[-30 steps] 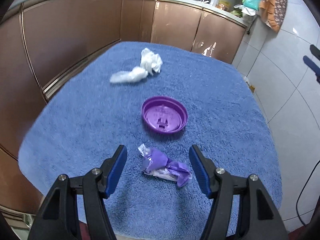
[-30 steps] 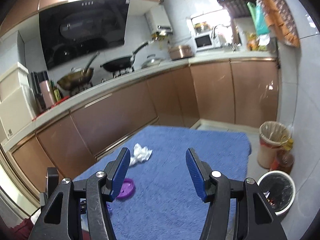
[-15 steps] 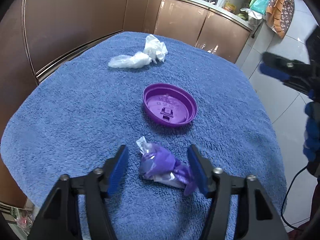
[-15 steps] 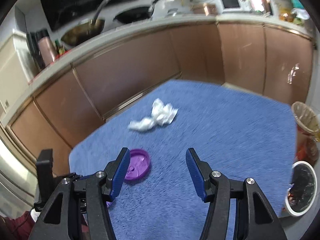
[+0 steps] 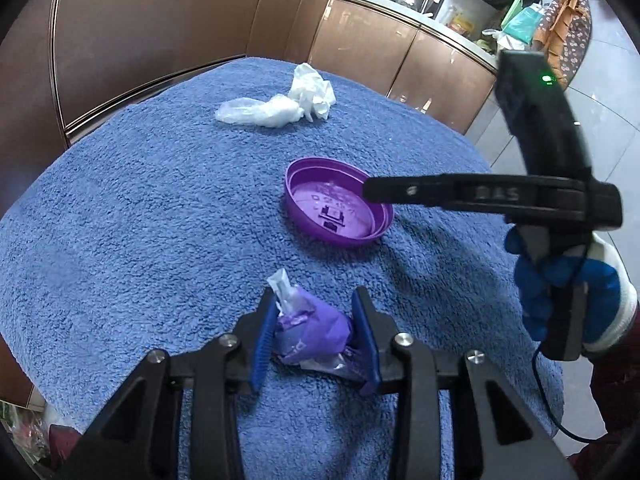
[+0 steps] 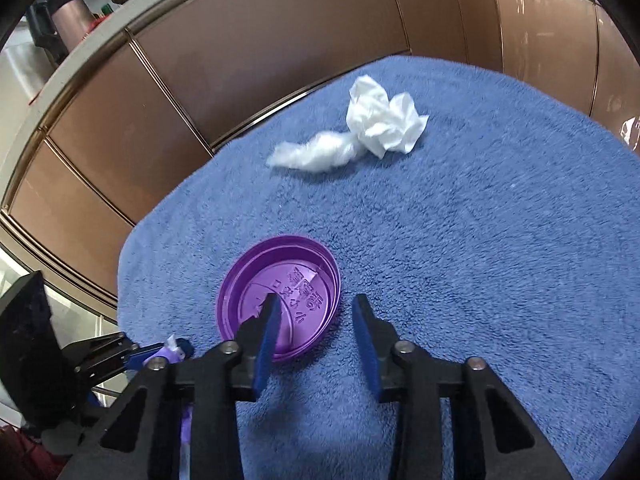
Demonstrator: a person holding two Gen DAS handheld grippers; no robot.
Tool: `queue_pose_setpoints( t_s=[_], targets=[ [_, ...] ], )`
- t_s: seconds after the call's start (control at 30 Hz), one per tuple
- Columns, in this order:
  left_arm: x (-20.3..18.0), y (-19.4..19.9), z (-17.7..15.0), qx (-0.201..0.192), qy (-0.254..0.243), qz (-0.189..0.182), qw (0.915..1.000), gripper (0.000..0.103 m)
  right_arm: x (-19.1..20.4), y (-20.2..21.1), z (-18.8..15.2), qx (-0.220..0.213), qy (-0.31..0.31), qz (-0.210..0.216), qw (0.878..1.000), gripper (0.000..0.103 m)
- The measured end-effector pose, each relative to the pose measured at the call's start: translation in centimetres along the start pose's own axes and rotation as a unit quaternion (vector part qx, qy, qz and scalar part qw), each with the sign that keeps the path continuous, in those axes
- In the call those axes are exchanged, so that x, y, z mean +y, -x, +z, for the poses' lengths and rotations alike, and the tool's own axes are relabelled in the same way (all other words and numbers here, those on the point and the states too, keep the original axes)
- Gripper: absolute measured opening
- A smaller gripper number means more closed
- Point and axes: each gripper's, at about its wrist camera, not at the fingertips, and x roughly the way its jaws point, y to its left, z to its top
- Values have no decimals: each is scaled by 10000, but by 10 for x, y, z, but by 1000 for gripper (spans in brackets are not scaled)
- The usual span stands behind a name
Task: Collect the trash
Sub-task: 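Grasp the purple candy wrapper with left tool while right tool grasps the purple lid rim, then carry the candy wrapper and purple lid over the white trash bin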
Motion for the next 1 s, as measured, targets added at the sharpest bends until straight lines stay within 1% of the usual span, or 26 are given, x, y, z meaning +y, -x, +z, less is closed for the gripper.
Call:
queue_pose_setpoints(
  t_s=[0.2,0.33,0.5,0.63,0.87,1.0],
  targets=[
    [-5,5,-3,-53,-12,-6,10000,35,-7,-11,-1,180,-122,-13,9998,17],
    [-10,13,-7,-125,-18,-20,9999,35,-11,-16,0,258,-240,12,9994,13],
    [-17,28,-12,-255,-71,30,9996,35,-14,-11,-6,186,-394,38,9990,7],
    [-22,38,-13,-333,-151,70,9993,35,-13,6,-11,1,-425,17,9991,5],
    [-38,57,-12,-480,-284,87,9984,35,-15,56,-28,-379,-303,-88,9988,5],
    [-53,64,-11,-509,-479,85,9975,35,-13,81,-38,-652,-364,-141,9971,5]
  ],
)
